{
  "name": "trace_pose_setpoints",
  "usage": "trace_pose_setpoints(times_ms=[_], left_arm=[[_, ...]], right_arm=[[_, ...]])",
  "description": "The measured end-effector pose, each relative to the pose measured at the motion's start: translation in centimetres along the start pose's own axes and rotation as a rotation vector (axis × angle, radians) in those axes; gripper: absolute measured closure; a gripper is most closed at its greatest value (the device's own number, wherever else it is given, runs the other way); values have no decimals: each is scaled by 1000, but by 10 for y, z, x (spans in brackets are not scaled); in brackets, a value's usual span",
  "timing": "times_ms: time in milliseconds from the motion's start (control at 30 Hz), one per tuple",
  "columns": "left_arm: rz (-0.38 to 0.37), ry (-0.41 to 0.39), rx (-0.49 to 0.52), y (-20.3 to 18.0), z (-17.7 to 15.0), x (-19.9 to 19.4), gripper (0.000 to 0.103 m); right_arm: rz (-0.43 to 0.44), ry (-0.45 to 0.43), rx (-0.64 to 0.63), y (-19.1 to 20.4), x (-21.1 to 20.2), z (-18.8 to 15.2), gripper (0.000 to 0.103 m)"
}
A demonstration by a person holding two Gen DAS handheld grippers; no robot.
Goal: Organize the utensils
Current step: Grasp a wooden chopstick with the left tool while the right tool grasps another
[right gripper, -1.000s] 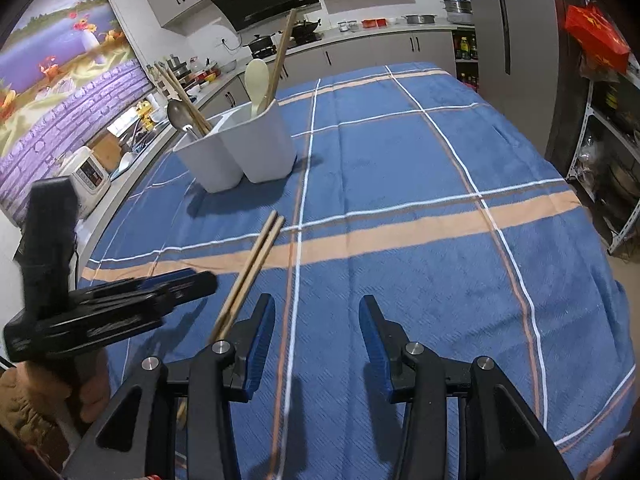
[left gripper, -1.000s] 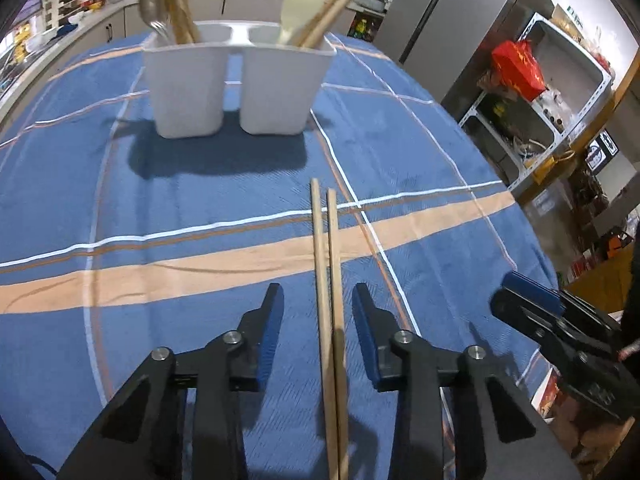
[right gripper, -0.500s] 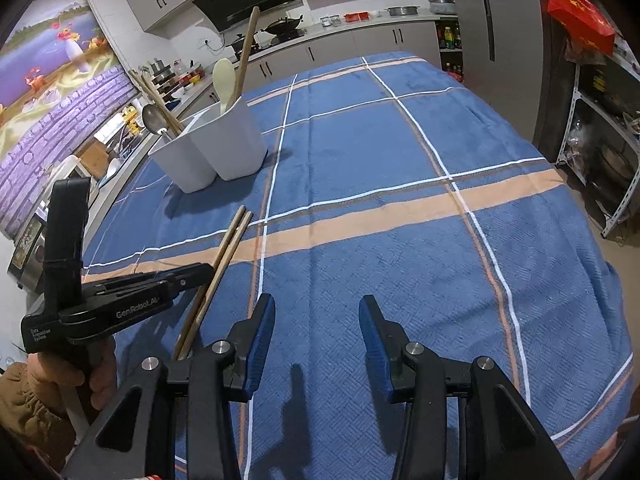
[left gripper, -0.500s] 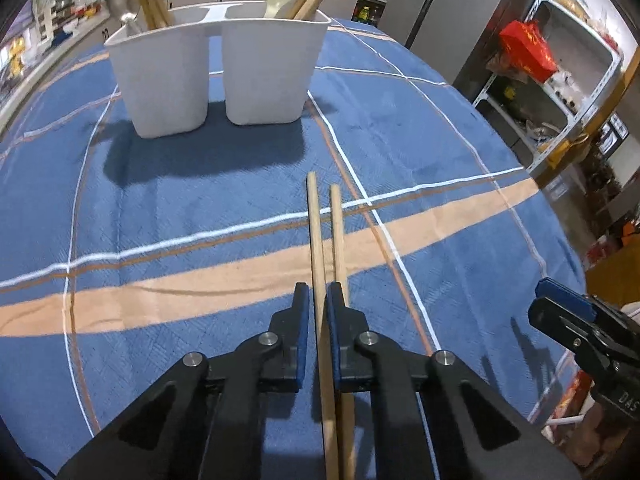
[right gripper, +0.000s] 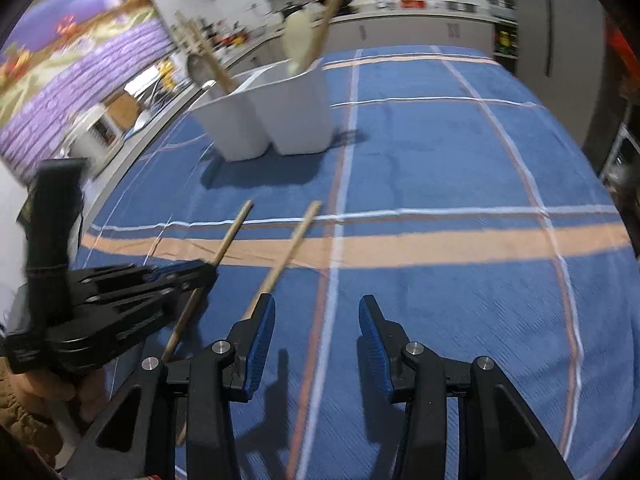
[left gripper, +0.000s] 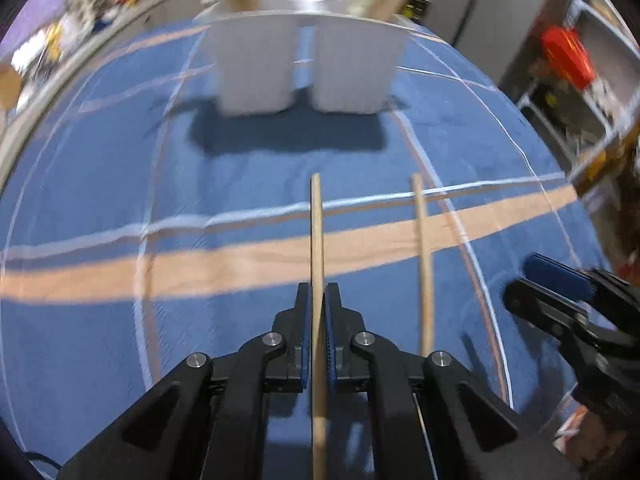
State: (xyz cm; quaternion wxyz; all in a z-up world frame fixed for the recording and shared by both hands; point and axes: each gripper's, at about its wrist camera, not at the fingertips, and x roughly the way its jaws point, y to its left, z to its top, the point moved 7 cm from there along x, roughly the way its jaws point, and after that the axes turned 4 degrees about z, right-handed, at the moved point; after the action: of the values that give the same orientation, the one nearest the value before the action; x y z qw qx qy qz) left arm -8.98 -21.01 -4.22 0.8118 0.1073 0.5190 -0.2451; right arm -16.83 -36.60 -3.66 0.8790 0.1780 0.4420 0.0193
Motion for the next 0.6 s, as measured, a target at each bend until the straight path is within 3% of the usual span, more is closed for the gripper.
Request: trace_pose_setpoints(times_ms=[267, 367, 467, 600], left_arm=[[-64, 10, -116, 28, -13, -8, 97], [-62, 4, -133, 28, -16, -10, 97], [-74, 8, -167, 28, -20, -13, 97], [-108, 34, -228, 27, -25, -14, 97]], right_arm=[[-41, 108, -147, 40, 58, 12, 56], [-109, 114, -227, 50, 66, 11, 56], [-147, 127, -278, 53, 66, 10, 87], [-165, 158, -303, 45, 61, 5, 93]])
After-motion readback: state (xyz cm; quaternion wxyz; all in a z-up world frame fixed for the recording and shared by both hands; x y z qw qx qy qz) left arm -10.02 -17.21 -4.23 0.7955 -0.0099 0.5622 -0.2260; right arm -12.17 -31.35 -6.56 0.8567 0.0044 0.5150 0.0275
